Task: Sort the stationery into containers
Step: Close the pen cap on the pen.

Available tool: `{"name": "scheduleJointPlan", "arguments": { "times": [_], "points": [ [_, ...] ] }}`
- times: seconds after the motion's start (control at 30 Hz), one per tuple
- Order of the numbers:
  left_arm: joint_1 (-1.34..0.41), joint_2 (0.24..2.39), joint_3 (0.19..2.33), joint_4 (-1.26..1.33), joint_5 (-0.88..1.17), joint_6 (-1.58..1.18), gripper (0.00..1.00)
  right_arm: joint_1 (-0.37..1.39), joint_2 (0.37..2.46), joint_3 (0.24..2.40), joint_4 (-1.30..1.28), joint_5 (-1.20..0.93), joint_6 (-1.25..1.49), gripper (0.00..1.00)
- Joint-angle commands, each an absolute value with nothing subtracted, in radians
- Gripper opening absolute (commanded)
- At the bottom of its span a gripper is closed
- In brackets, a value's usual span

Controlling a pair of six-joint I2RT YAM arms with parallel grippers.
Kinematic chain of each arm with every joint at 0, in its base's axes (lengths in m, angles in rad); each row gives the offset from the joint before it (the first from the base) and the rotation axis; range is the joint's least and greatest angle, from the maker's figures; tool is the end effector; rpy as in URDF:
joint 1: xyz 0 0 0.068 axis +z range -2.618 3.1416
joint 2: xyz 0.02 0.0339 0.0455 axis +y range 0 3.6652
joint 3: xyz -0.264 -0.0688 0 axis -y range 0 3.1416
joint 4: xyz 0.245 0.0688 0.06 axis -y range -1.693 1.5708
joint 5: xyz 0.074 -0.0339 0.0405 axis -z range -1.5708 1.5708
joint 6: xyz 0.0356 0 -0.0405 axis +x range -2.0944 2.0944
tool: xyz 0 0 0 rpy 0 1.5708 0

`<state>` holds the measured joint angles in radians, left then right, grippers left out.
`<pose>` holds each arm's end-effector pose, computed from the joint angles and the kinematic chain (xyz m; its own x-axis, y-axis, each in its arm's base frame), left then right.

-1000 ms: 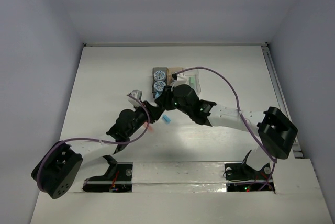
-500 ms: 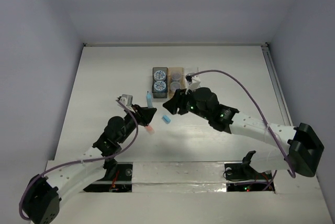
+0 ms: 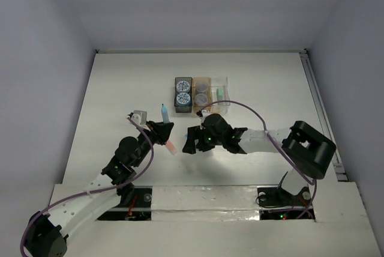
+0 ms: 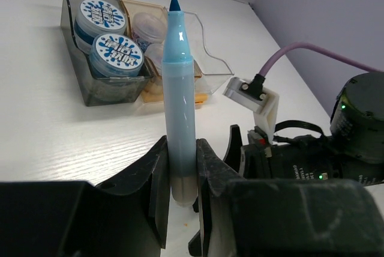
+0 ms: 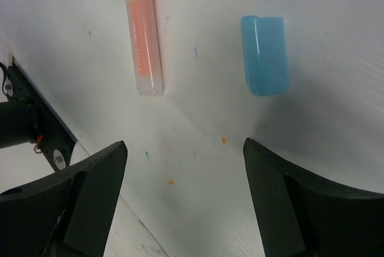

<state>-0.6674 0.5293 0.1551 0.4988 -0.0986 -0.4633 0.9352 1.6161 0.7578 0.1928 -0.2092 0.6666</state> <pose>0.1205 -0.0905 0.2267 -0.1537 -0.4451 -0.8822 0.5260 0.7189 -0.4544 0.1859 0.2644 0.1639 -0.8348 -0.1127 -0.5389 -0.4682 0.6603 0.5872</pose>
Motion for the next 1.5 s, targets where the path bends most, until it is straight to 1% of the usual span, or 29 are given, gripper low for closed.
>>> {"name": "scheduleJointPlan", "arguments": {
  "times": [0.0,0.27,0.37,0.53,0.73,0.97,1.03,1.17,1.23,1.27,1.3,1.4,1.47],
  "points": [
    [-0.67,0.531,0.141,0.534,-0.092,-0.454,0.0,0.945,1.676,0.792,0.32,-0.235,0.716,0.84],
    [-0.67,0.522,0.141,0.525,-0.094,-0.451,0.0,0.945,1.763,0.801,0.362,-0.138,0.753,0.83],
    [-0.67,0.525,0.144,0.523,-0.095,-0.451,0.0,0.945,1.758,0.805,0.327,-0.071,0.749,0.82],
    [-0.67,0.523,0.144,0.525,-0.095,-0.448,0.0,0.936,1.74,0.81,0.25,0.044,0.724,0.81],
    [-0.67,0.537,0.146,0.534,-0.089,-0.449,0.0,0.9,1.743,0.819,0.241,0.072,0.693,0.83],
    [-0.67,0.549,0.147,0.537,-0.081,-0.451,0.0,0.877,1.821,0.945,0.184,0.067,0.632,0.83],
    [-0.67,0.546,0.149,0.535,-0.083,-0.451,0.0,0.877,1.842,0.979,0.147,0.066,0.623,0.82],
    [-0.67,0.54,0.149,0.531,-0.08,-0.451,0.0,0.877,1.85,1.003,0.078,0.086,0.621,0.75],
    [-0.67,0.54,0.149,0.532,-0.078,-0.453,0.0,0.877,1.845,1.012,0.031,0.09,0.629,0.73],
    [-0.67,0.541,0.149,0.534,-0.077,-0.453,0.0,0.877,1.842,1.011,0.026,0.086,0.63,0.71],
    [-0.67,0.541,0.149,0.534,-0.075,-0.456,0.0,0.877,1.836,1.008,0.017,0.08,0.635,0.65],
    [-0.67,0.542,0.149,0.538,-0.066,-0.456,0.0,0.877,1.838,1.023,-0.038,0.072,0.643,0.56],
    [-0.67,0.538,0.149,0.538,-0.064,-0.459,0.0,0.877,1.838,1.034,-0.057,0.064,0.644,0.55]
  ]
}}
